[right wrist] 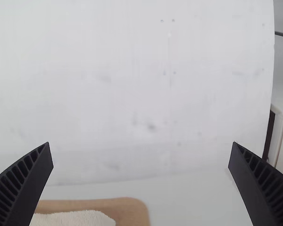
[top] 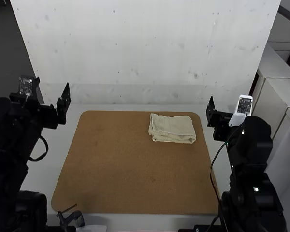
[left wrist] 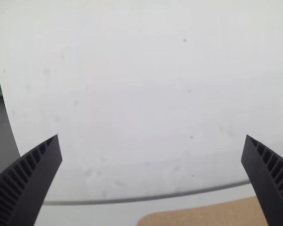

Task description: Fold the towel.

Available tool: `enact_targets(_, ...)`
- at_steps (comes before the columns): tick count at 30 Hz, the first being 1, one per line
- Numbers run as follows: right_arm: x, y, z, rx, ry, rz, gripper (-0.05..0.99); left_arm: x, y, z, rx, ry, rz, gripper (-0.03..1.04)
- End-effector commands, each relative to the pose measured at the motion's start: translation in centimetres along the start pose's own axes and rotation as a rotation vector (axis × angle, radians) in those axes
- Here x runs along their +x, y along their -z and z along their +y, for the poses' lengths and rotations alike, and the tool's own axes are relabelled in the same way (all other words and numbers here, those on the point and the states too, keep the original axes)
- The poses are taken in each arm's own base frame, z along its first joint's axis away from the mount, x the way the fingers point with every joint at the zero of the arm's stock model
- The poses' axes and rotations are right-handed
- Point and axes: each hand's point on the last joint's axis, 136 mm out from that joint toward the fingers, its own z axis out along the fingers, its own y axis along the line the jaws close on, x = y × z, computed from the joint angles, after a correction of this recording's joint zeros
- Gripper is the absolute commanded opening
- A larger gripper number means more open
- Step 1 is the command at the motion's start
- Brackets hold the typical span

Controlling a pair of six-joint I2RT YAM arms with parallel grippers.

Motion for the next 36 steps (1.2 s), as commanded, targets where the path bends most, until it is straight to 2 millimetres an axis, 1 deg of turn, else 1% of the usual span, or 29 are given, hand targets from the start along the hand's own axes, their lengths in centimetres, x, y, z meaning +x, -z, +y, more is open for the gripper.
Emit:
enact_targets(1,0.8,-0.1,0.2,-0.015,0.009,0.004,0.96,1.9,-0.2,-1.1,0.052,-0.020,0.021,0.98)
enact_targets(4,1.9,-0.3,0.3,-0.022,0.009,0.026,0.96,3.1,-0.3,-1.3,0.055,-0.023,0.044,0.98)
enact_targets(8,2.6,-0.4,0.6,-0.035,-0.011,0.054,0.96,4.2,-0.4,-1.6,0.069,-0.024,0.067,0.98)
enact_targets(10,3.0,-0.3,1.1,-0.065,-0.021,0.070,0.96,5.5,-0.5,-1.8,0.074,-0.026,0.100,0.98)
enact_targets(13,3.1,-0.3,1.1,-0.068,-0.024,0.080,0.96,8.1,-0.4,-2.0,0.077,-0.060,0.150,0.98)
enact_targets(17,3.3,-0.3,1.1,-0.066,-0.023,0.089,0.96,8.7,-0.4,-1.9,0.072,-0.075,0.172,0.98)
enact_targets(19,3.7,-0.2,1.2,-0.074,-0.022,0.106,0.96,9.6,-0.2,-1.9,0.074,-0.074,0.214,0.98)
enact_targets(21,3.7,-0.2,1.4,-0.082,-0.023,0.108,0.96,9.8,-0.1,-1.8,0.067,-0.055,0.226,0.97)
enact_targets(23,3.8,-0.1,1.4,-0.085,-0.022,0.116,0.96,9.8,-0.1,-1.2,0.030,-0.041,0.231,0.98)
enact_targets(36,3.9,-0.2,1.4,-0.084,-0.022,0.119,0.96,9.8,-0.1,-1.2,0.031,-0.038,0.231,0.99)
